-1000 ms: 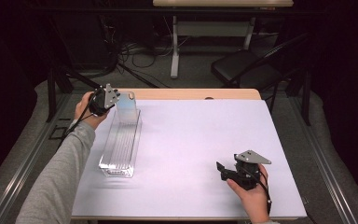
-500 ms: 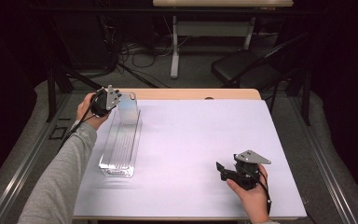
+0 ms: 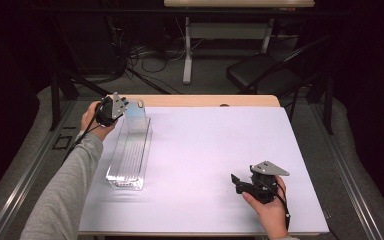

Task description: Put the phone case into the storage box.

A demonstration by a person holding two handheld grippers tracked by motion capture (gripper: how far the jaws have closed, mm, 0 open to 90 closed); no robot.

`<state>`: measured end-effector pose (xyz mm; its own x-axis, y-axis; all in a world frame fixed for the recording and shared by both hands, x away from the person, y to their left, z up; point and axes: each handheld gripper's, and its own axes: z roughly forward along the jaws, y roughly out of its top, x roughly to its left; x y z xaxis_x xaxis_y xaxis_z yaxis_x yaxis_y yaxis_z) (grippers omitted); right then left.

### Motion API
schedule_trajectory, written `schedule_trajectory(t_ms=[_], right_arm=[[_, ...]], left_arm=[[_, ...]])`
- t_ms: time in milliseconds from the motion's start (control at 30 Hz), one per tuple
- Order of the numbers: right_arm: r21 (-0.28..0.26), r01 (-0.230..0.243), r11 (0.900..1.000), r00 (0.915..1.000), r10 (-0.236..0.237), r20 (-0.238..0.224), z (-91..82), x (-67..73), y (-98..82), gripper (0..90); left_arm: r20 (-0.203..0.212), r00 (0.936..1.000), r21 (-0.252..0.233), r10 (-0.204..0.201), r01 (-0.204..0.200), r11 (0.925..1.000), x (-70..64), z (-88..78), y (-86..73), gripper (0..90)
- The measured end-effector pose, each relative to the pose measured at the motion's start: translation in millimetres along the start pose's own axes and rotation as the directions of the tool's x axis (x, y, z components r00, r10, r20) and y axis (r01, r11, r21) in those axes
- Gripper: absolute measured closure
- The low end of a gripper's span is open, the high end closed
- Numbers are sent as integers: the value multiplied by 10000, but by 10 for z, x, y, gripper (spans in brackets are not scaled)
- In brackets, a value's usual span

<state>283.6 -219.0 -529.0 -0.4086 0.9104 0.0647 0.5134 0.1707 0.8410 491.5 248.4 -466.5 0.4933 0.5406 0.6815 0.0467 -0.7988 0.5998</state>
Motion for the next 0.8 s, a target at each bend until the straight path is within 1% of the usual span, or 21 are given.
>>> schedule_trajectory(t_ms=[100, 267, 433, 733, 800], right_arm=[[-43, 15, 10000, 10000, -15, 14, -4, -9, -1, 242], [-38, 12, 10000, 10000, -12, 24, -4, -13, -4, 242], [-55, -29, 10000, 10000, 29, 21, -12, -11, -3, 243], [-32, 17, 10000, 10000, -17, 47, -13, -10, -8, 243], [-49, -6, 10000, 10000, 6, 55, -17, -7, -7, 243]], left_arm=[[16, 10000, 22, -4, 4, 10000, -8, 11, 4, 801], [3, 9999, 6, 155, -155, 9999, -32, 45, -5, 801], [-21, 9998, -26, 184, -184, 9998, -42, 53, -2, 800], [10, 9997, 38, 232, -232, 9997, -25, 52, -20, 797], [15, 9994, 30, 349, -349, 9994, -22, 52, -26, 793]])
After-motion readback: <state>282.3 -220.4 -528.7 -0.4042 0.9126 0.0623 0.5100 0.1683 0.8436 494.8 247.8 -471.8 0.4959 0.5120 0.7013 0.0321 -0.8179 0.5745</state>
